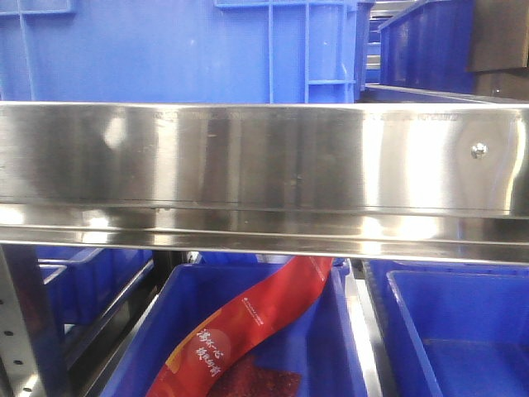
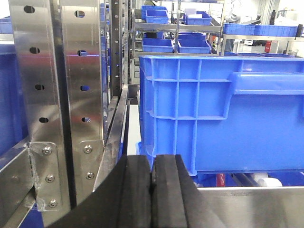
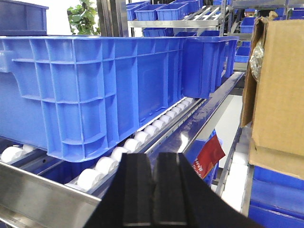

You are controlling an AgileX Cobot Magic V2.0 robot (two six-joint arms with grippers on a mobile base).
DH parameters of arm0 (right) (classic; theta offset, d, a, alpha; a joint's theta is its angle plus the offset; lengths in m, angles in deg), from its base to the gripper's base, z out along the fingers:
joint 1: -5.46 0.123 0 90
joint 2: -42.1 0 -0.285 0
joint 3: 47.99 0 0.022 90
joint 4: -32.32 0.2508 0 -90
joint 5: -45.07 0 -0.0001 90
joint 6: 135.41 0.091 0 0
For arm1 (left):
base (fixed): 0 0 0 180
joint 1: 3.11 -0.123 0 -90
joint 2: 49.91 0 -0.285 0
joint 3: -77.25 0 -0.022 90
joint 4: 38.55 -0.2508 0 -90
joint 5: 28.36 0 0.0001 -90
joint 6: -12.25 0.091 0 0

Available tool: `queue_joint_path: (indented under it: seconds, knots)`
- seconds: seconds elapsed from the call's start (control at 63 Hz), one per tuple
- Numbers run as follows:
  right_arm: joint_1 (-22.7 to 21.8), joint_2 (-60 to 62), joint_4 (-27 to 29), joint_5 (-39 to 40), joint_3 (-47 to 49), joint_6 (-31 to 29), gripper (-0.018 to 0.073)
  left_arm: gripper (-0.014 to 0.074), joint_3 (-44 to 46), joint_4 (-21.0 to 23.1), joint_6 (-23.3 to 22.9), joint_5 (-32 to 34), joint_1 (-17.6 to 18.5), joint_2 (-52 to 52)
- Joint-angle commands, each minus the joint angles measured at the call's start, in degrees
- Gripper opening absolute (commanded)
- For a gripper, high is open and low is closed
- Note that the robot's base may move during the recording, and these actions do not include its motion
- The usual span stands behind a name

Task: Grab PVC pipe and place in blue bin

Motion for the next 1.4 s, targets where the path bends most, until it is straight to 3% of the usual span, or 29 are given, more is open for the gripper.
queue_joint_path:
  seconds: [0.0, 0.492, 0.619, 0.872, 0.983, 1.38]
  knots:
    - [-0.3, 0.2, -0.4, 1.5, 0.0, 0.1, -0.0169, -0.0111, 0.0, 0.0, 0.0, 1.2, -0.3, 0.3]
    - [-0.3, 0.2, -0.4, 1.5, 0.0, 0.1, -0.0169, -0.0111, -0.1, 0.0, 0.0, 3.1, -0.3, 0.3]
    - [-0.3, 0.2, -0.4, 1.5, 0.0, 0.1, -0.0169, -0.0111, -0.5, -2.0, 0.0, 4.7, -0.3, 0.3]
    - [-0.3, 0.2, -0.4, 1.5, 0.0, 0.1, -0.0169, -0.0111, -5.9, -2.2, 0.0, 15.3, -0.3, 0.3]
    - [-0.3, 0.2, -0.4, 1.5, 0.0, 0.1, -0.0169, -0.0111, -7.8, -1.5, 0.0, 16.5, -0.5, 0.3]
    - [-0.3, 0.2, -0.4, 1.5, 0.0, 0.1, -0.0169, -0.0111, -10.5, 0.7, 0.0, 19.9, -10.2, 0.3]
